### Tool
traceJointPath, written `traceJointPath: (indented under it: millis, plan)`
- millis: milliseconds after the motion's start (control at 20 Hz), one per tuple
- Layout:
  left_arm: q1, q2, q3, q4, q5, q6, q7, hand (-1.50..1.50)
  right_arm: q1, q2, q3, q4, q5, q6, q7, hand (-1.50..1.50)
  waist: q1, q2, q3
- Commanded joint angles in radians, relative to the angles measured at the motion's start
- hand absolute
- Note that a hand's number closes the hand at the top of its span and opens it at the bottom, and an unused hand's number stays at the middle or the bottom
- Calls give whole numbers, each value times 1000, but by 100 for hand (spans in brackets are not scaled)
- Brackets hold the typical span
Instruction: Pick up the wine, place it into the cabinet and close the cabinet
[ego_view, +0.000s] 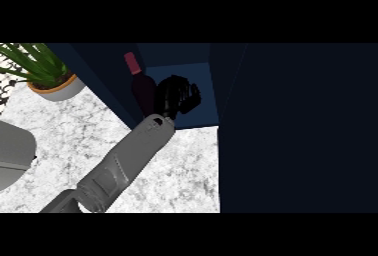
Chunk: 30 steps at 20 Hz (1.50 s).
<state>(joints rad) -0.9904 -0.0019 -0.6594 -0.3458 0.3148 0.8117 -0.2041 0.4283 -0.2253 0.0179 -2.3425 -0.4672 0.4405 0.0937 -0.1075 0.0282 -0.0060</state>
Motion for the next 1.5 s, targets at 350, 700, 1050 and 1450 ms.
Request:
traceJointPath:
  millis: [350,700,1050,1450]
  plan:
    - [-130,2,8,128,17,68,94,150,-8,-12,5,-64,-68,-16,44,-150,-12,3,5]
    - [-170,2,-51,215,-19,95,230,150,-24,-38,-31,-21,-83,26,13,-150,-23,6,6]
    - [-121,2,-93,218,-61,189,235,-150,4,-53,-47,-48,-130,37,10,-150,-35,6,6]
    - [-135,2,-124,271,-101,138,310,-150,-14,-44,-25,-29,-102,15,23,-150,-21,7,5]
